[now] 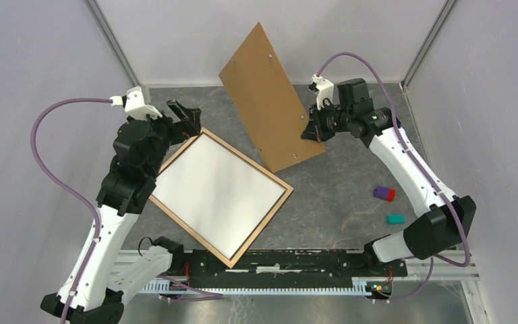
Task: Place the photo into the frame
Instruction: Move the photo frame to the center of the board.
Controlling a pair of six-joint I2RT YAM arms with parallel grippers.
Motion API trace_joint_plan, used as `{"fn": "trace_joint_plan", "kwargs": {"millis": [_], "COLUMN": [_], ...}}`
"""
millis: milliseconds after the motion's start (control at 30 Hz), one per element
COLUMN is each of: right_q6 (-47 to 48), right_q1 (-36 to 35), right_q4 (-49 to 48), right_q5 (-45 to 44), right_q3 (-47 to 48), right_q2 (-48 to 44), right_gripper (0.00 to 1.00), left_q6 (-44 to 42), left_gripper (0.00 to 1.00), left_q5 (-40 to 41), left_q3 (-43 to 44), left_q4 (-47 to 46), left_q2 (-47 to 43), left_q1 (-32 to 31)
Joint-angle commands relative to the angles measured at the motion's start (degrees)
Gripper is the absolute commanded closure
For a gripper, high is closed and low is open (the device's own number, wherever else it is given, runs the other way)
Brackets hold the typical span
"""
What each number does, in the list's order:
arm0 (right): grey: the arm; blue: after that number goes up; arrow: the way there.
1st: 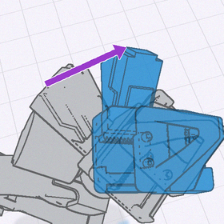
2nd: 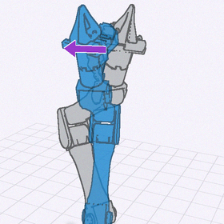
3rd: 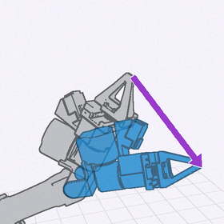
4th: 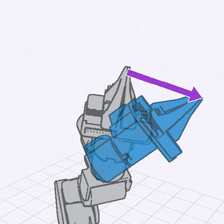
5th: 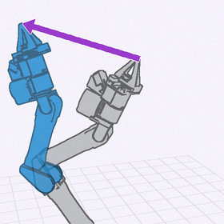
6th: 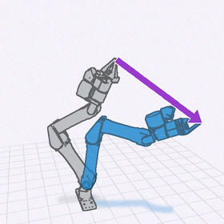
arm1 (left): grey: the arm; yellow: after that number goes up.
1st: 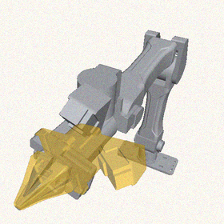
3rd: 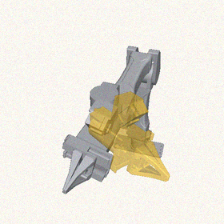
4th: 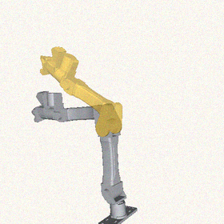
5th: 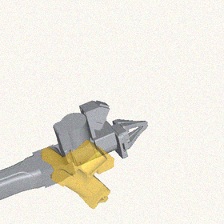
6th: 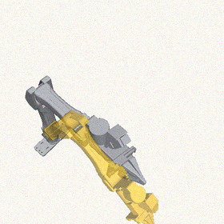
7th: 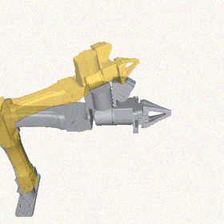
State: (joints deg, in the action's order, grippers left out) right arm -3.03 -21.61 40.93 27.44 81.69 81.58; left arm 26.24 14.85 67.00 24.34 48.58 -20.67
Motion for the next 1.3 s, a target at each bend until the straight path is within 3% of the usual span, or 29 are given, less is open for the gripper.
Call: {"fn": "trace_joint_plan", "kwargs": {"millis": [0, 200, 367, 433, 533, 633, 900, 1033, 1267], "right_q6": [-4.10, -3.04, -0.71, -0.50, 0.53, 1.74, 2.58, 2.52, 2.54], "right_q1": [1.45, 1.61, 1.57, 1.49, 1.57, 1.57, 1.57, 1.61, 1.57], "right_q4": [-3.89, -2.19, 1.54, 1.23, 1.64, 2.79, 2.78, 3.32, 4.28], "right_q5": [4.75, -5.49, -31.60, -35.87, -37.98, -39.39, -38.37, -37.45, -38.45], "right_q3": [5.35, 8.53, 8.30, 6.50, 5.24, 4.93, 3.12, 3.67, 3.92], "right_q2": [-0.35, -1.26, -7.21, -10.68, -14.55, -17.11, -22.41, -24.11, -26.29], "right_gripper": [1.00, 1.00, 1.00, 1.00, 1.00, 1.00, 1.00, 1.00, 1.00], "left_q6": [-3.05, -1.35, 7.85, 14.26, 24.96, 34.53, 40.75, 41.87, 44.36], "left_gripper": [0.01, 0.00, 0.00, 0.00, 0.00, 0.00, 0.01, 0.02, 0.02], "left_q5": [1.46, -0.17, -6.64, -11.67, -24.29, -29.08, -17.89, -12.65, -14.06], "left_q3": [0.67, -0.72, -3.47, -7.42, -16.00, -23.55, -26.23, -26.11, -23.94], "left_q4": [-1.37, -2.37, -1.77, -2.30, -9.87, -20.11, -30.30, -32.17, -39.00], "left_q2": [-0.58, 1.07, 4.38, 5.89, 9.30, 13.77, 24.08, 29.49, 40.34], "left_q1": [-0.24, -0.37, -0.57, -0.57, -0.68, -3.24, -17.76, -20.82, -22.30]}}
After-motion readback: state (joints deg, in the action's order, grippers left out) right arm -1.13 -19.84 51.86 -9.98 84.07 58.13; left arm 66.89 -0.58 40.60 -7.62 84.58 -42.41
